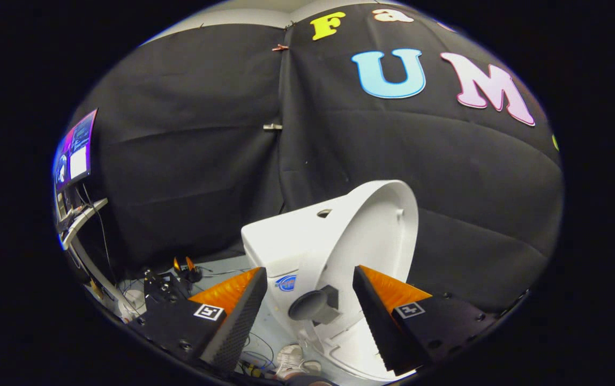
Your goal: Open the toilet lid.
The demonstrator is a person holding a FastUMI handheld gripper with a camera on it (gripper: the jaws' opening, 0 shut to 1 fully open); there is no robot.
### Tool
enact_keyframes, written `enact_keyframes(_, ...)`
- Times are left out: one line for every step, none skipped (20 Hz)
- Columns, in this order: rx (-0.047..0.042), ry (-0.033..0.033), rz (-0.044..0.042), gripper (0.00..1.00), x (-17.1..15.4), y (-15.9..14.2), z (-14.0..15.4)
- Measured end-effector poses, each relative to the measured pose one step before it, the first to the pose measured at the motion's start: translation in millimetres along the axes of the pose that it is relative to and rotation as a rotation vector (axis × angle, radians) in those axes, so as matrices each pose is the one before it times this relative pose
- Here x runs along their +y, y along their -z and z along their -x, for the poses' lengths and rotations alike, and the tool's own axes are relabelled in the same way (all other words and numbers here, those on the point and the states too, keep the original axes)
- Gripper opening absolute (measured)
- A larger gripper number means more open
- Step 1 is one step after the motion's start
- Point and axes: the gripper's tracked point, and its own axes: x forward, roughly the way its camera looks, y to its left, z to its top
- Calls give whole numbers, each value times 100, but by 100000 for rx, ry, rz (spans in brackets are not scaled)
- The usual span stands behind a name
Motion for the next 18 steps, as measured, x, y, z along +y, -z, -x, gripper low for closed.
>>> enact_keyframes(-1618,655,-955,100,-567,-729,766)
enact_keyframes(-1833,1665,-83,100,-992,-632,944)
enact_keyframes(-1545,2424,234,99,-1265,-543,928)
enact_keyframes(-1186,4049,1727,100,-1706,-328,1001)
enact_keyframes(-2482,2352,1139,99,-1459,-480,1365)
enact_keyframes(-3049,1940,310,100,-1147,-1006,1504)
enact_keyframes(-2942,2608,-94,99,-1553,-778,1575)
enact_keyframes(-2366,3185,622,99,-1978,-385,1391)
enact_keyframes(-2784,3910,660,99,-2176,-304,1588)
enact_keyframes(-3516,4052,779,100,-2334,-425,1626)
enact_keyframes(-2599,4652,677,100,-2393,34,1813)
enact_keyframes(-1283,5397,481,100,-2626,437,1621)
enact_keyframes(14,7362,1229,99,-3006,952,1776)
enact_keyframes(-1141,6405,1529,99,-2679,884,1481)
enact_keyframes(-2023,5358,1285,100,-2609,690,1541)
enact_keyframes(-2532,4210,1167,99,-2094,290,1278)
enact_keyframes(82,3381,-56,99,-2058,594,1141)
enact_keyframes(710,2441,-1228,99,-1283,532,715)
